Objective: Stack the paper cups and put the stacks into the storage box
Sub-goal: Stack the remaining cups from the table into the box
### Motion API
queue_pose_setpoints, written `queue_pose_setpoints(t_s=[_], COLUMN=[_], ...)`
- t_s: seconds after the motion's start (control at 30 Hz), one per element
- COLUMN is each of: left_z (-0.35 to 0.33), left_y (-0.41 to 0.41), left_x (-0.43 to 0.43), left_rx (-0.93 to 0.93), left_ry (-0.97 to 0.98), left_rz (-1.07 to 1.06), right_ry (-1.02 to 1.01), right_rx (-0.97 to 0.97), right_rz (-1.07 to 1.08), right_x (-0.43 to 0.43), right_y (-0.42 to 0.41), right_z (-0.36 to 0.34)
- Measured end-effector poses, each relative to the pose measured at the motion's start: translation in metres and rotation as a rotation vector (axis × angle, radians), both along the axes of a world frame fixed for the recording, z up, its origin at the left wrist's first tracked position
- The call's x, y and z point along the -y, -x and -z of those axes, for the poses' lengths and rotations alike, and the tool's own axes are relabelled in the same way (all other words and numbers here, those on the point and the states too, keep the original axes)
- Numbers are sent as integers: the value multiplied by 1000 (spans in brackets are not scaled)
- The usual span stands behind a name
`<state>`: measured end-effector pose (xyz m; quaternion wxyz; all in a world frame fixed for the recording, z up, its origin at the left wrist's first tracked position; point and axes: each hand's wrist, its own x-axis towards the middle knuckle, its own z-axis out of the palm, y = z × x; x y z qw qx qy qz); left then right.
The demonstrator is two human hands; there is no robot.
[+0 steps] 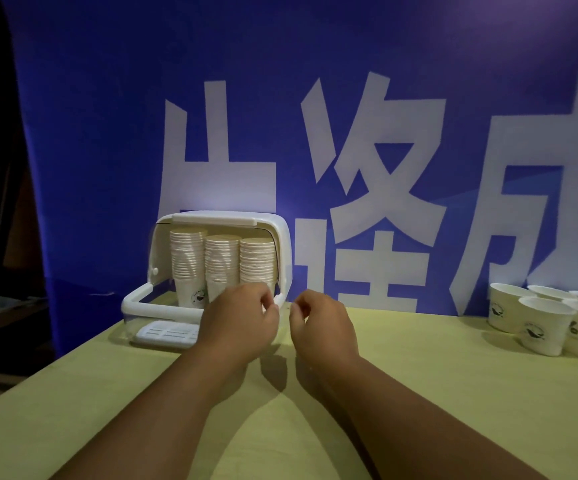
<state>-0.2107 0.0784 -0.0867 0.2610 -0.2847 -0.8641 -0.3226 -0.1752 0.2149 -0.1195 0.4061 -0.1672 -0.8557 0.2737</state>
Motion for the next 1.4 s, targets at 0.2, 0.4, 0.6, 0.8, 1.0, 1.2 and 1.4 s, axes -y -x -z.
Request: queue_pose_setpoints(t_s=[0.2, 0.4, 0.6, 0.8, 1.0, 1.2, 1.4], left_z=[12, 19, 21, 23, 25, 33, 54], left_y=[-20, -41, -70, -103, -129, -160, -178], left_x=[-26, -53, -105, -182, -269, -345, -373], left_rx=[44, 53, 130, 199, 332, 410, 169], left_ry=[30, 105, 219, 184, 130, 172, 234], left_rz=[-4, 94, 228, 296, 392, 552, 489], right_ry=[-30, -198, -247, -145, -98, 45, 74], right_rx=[84, 222, 291, 238, 171, -9, 91], right_rz=[127, 213, 255, 376, 522, 625, 586], right_x=[-30, -81, -149, -219, -292, -326, -340], right_y=[-35, -90, -146, -191, -223, -226, -223], right_z=[12, 7, -1, -5, -4, 6, 19])
